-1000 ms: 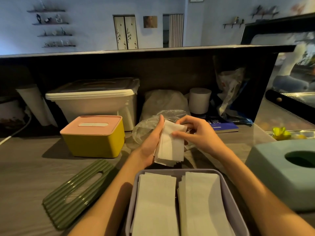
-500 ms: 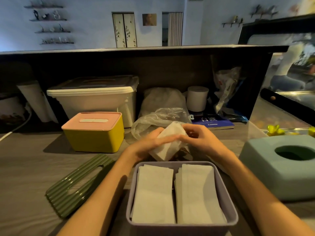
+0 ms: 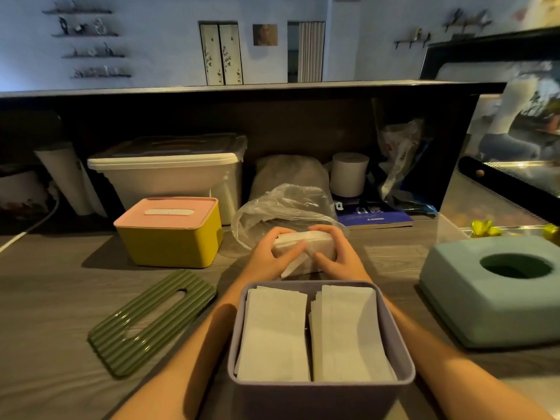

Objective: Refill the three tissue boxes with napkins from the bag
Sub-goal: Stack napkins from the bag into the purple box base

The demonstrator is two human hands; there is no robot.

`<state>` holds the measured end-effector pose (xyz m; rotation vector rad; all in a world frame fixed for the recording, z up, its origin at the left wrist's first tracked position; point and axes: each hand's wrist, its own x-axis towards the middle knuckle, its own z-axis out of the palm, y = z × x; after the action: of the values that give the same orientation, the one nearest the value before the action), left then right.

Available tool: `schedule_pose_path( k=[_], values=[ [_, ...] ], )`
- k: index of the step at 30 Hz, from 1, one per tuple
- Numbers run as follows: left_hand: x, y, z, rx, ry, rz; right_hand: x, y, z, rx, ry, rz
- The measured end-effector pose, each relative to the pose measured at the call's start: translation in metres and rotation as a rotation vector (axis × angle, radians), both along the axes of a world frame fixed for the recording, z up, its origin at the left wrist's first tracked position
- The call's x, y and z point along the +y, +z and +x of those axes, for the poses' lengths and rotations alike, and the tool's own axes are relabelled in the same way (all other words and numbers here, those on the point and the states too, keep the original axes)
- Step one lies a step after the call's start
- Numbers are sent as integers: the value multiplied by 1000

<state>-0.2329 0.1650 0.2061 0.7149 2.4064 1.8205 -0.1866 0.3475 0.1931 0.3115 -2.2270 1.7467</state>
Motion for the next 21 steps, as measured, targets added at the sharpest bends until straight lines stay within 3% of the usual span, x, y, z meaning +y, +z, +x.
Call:
schedule_pose_path(
  k=[4,13,17,21],
  values=[
    [15,0,3,-84,166,197,-5,0,-3,92,22,4],
    [20,-4,0,-21,304,317,-8,0,-2,18,50,154],
    [24,-3,-1,-19,320,378,-15,4,-3,86,20,132],
    [24,-4,-5,-22,370,305,-15,1,-7,103,-18,140]
  ],
)
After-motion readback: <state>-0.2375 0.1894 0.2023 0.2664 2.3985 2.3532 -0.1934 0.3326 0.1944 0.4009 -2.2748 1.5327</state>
